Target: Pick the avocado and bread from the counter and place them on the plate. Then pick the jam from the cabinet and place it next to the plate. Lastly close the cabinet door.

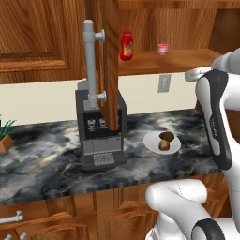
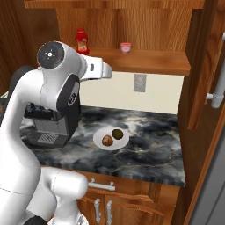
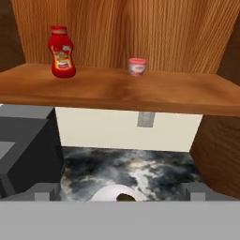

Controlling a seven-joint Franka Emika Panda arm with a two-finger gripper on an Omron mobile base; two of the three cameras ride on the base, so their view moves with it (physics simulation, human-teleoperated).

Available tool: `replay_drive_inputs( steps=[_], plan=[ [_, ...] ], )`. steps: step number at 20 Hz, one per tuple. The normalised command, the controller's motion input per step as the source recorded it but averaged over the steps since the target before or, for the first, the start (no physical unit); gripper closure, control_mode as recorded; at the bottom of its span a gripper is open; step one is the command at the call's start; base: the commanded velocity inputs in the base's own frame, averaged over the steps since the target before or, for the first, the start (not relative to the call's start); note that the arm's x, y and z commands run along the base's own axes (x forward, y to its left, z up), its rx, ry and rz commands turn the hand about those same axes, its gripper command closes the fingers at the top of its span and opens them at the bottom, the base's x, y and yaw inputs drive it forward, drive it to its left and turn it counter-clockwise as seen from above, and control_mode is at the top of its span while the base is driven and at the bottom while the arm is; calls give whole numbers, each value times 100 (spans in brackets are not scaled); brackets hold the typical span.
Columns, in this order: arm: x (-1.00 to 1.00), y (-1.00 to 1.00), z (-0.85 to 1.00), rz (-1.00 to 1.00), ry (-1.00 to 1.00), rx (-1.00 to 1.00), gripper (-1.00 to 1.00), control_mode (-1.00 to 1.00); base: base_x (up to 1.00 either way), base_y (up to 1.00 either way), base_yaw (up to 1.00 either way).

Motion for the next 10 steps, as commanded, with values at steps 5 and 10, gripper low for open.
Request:
replay_drive_inputs(
  steps=[5, 10],
  plan=[
    [8, 0, 25, -2, -5, 0, -100, -100, 0, 0, 0],
    [27, 0, 11, -1, 0, 0, -100, -100, 0, 0, 0]
  ],
)
